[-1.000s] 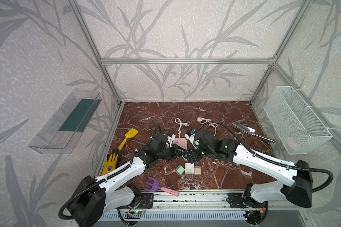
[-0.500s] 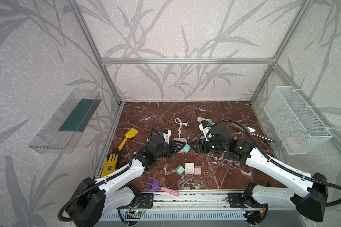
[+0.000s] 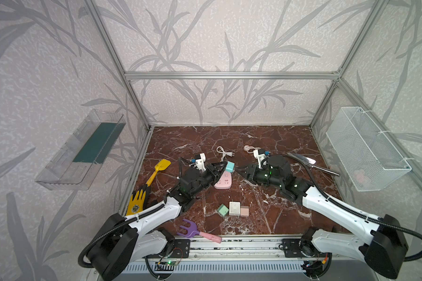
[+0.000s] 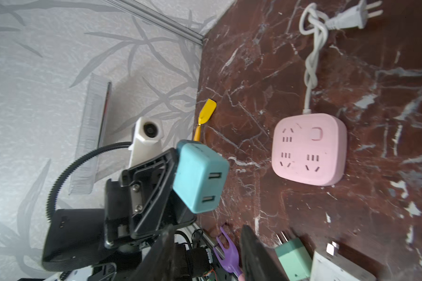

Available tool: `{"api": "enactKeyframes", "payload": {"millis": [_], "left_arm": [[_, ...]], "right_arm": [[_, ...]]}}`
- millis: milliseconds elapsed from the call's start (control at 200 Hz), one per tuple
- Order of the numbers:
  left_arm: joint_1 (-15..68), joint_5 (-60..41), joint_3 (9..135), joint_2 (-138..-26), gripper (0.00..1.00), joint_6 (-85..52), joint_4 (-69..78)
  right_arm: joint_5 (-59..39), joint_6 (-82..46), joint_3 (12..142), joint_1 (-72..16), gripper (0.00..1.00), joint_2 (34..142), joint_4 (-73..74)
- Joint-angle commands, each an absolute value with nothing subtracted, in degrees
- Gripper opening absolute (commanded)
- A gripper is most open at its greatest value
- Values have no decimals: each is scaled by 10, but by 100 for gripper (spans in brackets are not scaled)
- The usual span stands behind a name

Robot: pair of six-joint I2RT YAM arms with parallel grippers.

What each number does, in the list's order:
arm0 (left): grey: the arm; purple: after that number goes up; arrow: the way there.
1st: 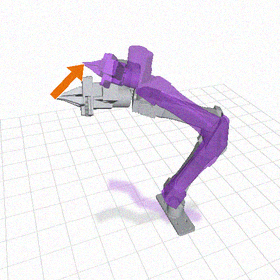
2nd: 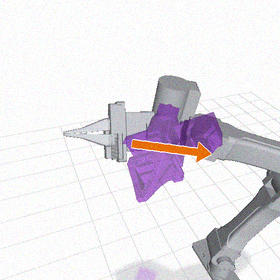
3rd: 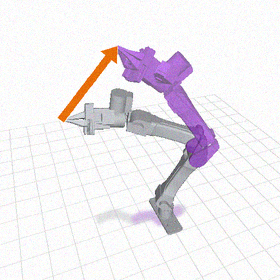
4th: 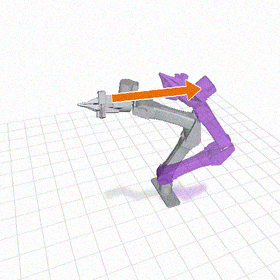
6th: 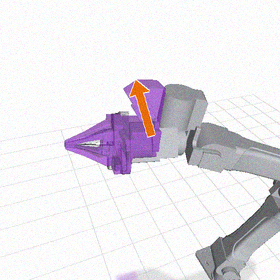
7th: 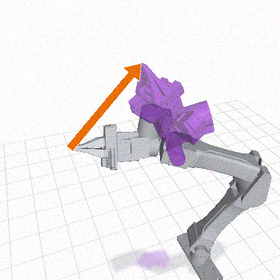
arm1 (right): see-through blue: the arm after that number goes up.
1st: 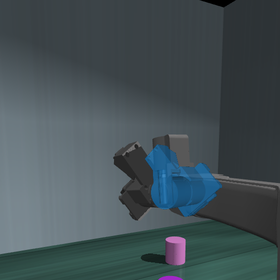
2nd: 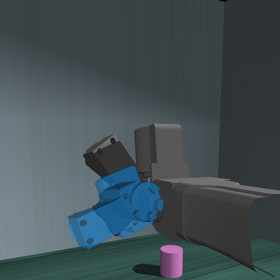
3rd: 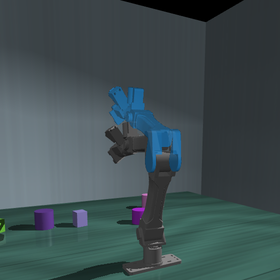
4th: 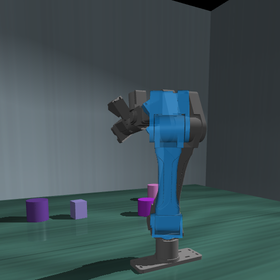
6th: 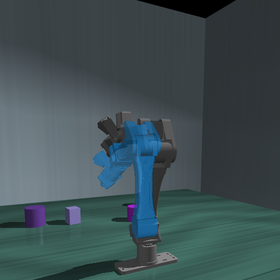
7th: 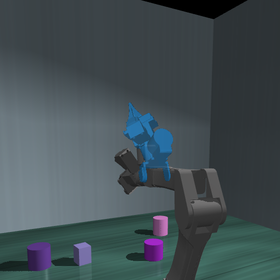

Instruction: Insert the plug

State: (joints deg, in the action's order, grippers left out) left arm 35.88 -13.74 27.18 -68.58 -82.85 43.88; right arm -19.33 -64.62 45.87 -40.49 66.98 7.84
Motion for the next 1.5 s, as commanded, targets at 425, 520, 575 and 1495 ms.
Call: {"api": "enactKeyframes", "payload": {"millis": [425,520,575,1495], "left_arm": [[357,-118,298,-714,0,-880,563],[358,-121,303,-717,0,-880,567],[359,-122,305,-719,0,-880,570],[390,-104,308,-745,0,-894,593]], "right_arm": [[-172,-731,448,-402,44,689,195],[-170,-743,444,-402,42,695,215],[-173,-745,446,-401,41,701,224],[-183,-788,446,-393,32,744,319]]}}
